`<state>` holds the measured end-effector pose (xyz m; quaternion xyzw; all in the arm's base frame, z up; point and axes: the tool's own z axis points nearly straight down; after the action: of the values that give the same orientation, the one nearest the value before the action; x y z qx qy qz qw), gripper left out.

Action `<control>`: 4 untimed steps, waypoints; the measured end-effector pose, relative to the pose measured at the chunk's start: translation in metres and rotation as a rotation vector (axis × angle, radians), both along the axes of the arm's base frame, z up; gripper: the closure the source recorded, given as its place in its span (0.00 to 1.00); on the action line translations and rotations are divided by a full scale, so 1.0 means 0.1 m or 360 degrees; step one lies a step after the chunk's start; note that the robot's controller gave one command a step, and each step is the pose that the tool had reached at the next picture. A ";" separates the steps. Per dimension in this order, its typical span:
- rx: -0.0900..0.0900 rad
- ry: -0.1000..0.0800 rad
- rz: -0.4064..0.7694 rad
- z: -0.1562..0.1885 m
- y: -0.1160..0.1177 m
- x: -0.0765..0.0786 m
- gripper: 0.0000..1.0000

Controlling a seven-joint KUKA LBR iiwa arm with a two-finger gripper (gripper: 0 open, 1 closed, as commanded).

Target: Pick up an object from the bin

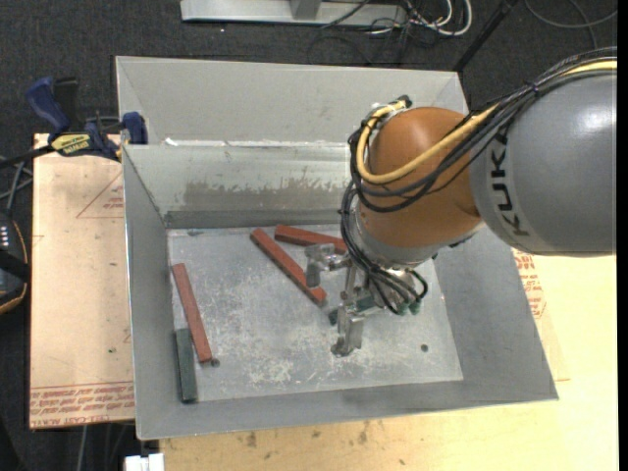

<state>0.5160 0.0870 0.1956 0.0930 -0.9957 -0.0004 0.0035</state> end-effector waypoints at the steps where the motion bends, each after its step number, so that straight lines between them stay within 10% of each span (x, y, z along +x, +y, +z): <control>1: 0.0002 -0.0012 -0.0005 0.04 0.00 0.02 0.00; 3: 0.0001 -0.0016 -0.0088 -0.99 -0.37 0.24 0.00; 4: 0.0002 -0.0015 -0.0200 -1.13 -0.85 0.86 1.00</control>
Offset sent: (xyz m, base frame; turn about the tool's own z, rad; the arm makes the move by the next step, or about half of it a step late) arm 0.0475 -0.0459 -0.0979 0.0059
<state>0.6023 0.0022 0.0822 0.0302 -0.9995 -0.0007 -0.0013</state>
